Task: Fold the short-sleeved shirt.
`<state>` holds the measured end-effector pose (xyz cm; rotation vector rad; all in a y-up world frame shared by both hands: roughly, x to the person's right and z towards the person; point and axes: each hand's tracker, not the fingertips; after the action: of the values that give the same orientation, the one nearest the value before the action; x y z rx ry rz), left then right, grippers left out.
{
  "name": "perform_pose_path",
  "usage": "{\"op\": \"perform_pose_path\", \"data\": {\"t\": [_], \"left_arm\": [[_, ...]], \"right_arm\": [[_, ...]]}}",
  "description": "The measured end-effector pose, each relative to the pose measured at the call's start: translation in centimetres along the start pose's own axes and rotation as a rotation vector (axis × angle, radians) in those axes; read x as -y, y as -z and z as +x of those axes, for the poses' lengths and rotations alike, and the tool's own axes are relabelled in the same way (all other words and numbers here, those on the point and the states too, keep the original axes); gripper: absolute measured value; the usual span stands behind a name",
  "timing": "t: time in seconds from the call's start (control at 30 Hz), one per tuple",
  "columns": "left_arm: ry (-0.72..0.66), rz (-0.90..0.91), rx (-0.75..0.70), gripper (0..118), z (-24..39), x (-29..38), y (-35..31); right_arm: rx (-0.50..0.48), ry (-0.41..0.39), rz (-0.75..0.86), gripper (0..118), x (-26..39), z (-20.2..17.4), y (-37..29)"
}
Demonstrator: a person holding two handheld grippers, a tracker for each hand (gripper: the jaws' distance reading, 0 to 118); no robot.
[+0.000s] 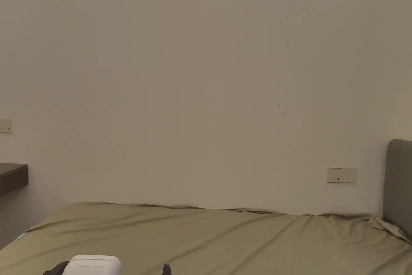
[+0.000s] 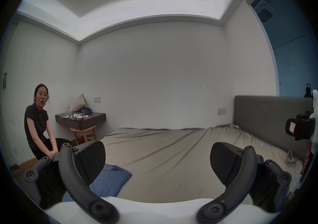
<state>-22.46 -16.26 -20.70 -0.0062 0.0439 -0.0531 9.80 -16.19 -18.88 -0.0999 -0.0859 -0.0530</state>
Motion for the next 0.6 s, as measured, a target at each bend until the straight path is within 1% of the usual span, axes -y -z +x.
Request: {"op": "perform_pose_path", "data": {"t": [0.03, 0.07, 0.1, 0.13, 0.17, 0.2, 0.23, 0.27, 0.3, 0.33, 0.37, 0.4, 0.43, 0.47, 0.5, 0.53, 0.57, 0.6], "left_arm": [[-0.071, 0.054, 0.007, 118, -0.3, 0.2, 0.3], [-0.183, 0.086, 0.014, 118, -1.0, 0.8, 0.8], [-0.320, 0.081, 0.036, 118, -1.8, 1.5, 1.5], [-0.527, 0.019, 0.081, 118, -3.1, 2.5, 2.5], [-0.771, -0.118, 0.128, 118, -4.8, 3.8, 3.5], [-1.001, -0.247, 0.162, 118, -6.2, 5.3, 4.4], [-1.288, -0.373, 0.187, 118, -7.6, 7.8, 5.3], [-1.510, -0.453, 0.186, 118, -8.3, 10.5, 5.8], [-1.611, -0.487, 0.204, 118, -8.5, 12.5, 6.1], [-1.641, -0.523, 0.198, 118, -8.6, 14.0, 6.1], [-1.605, -0.555, 0.159, 118, -8.6, 14.7, 6.0], [-1.491, -0.554, 0.104, 118, -8.5, 14.4, 5.8], [-1.310, -0.502, 0.061, 118, -7.4, 12.8, 5.0], [-1.147, -0.442, 0.051, 118, -7.1, 11.2, 4.8], [-1.014, -0.394, 0.043, 118, -6.8, 9.7, 4.8], [-0.824, -0.322, 0.035, 118, -6.2, 7.2, 4.8], [-0.662, -0.273, 0.021, 118, -6.7, 5.5, 5.5], [-0.507, -0.217, -0.004, 118, -6.0, 3.6, 5.4]], "right_arm": [[0.013, -0.022, 0.002, 118, -0.7, -0.1, 0.5], [0.041, -0.081, 0.013, 118, -1.6, -0.5, 0.9], [0.058, -0.175, 0.027, 118, -2.4, -1.1, 1.3], [0.073, -0.337, 0.052, 118, -3.0, -2.3, 1.6], [0.083, -0.545, 0.096, 118, -3.1, -3.9, 1.7], [0.076, -0.800, 0.146, 118, -2.2, -5.4, 1.7], [0.052, -1.115, 0.185, 118, -0.6, -7.0, 1.8], [0.009, -1.428, 0.196, 118, 1.6, -7.8, 1.9], [-0.003, -1.600, 0.170, 118, 3.1, -8.2, 2.1], [0.020, -1.730, 0.130, 118, 4.8, -8.8, 2.6], [0.015, -1.716, 0.125, 118, 6.1, -8.9, 3.1], [0.017, -1.680, 0.144, 118, 6.7, -9.0, 3.4], [0.022, -1.623, 0.142, 118, 6.6, -9.0, 3.6], [0.057, -1.561, 0.139, 118, 6.3, -8.8, 3.8], [0.083, -1.501, 0.155, 118, 5.4, -8.4, 3.8], [0.098, -1.387, 0.185, 118, 4.4, -8.0, 3.9], [0.092, -1.220, 0.203, 118, 2.9, -7.5, 3.8], [0.082, -1.034, 0.207, 118, 1.5, -6.8, 3.7]]}}
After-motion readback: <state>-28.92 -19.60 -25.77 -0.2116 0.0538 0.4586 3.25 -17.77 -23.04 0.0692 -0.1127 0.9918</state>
